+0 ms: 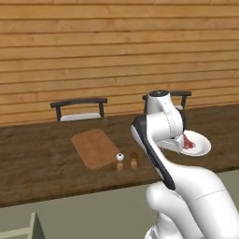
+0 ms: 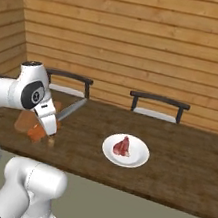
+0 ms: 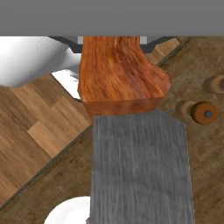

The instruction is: Pick up the knife from the drawer and place it on the cutting board. Then place the meat from the plate to the cutting board.

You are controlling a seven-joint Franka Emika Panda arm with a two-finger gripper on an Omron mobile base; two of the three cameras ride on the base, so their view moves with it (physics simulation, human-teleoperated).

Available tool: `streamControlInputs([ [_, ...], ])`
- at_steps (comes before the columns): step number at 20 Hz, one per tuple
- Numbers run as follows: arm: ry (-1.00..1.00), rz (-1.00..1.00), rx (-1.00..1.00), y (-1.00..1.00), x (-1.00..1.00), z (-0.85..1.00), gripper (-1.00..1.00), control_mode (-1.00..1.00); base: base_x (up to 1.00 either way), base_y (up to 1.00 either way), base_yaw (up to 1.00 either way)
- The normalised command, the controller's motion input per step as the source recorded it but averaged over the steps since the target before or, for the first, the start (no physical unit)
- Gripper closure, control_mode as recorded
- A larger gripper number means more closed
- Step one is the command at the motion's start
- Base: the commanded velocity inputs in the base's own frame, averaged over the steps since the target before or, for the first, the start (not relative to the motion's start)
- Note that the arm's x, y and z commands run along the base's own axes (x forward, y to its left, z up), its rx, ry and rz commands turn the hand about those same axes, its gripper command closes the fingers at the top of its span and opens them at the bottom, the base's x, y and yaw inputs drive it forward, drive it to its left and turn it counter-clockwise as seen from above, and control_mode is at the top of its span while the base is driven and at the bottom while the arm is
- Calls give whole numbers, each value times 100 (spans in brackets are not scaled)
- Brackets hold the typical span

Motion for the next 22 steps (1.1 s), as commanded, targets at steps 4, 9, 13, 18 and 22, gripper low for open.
streamControlInputs([
  [4, 0, 0, 0, 0, 0, 0, 100, 100, 44, 0, 0],
  [9, 0, 0, 0, 0, 24, -8, 100, -100, 7, 0, 0],
  [13, 8, 0, 0, 11, 61, 0, 100, -100, 0, 0, 0],
  [18, 12, 0, -2, 65, 96, 2, 100, -100, 0, 0, 0],
  [22, 13, 0, -10, 92, 89, 0, 100, -100, 0, 0, 0],
])
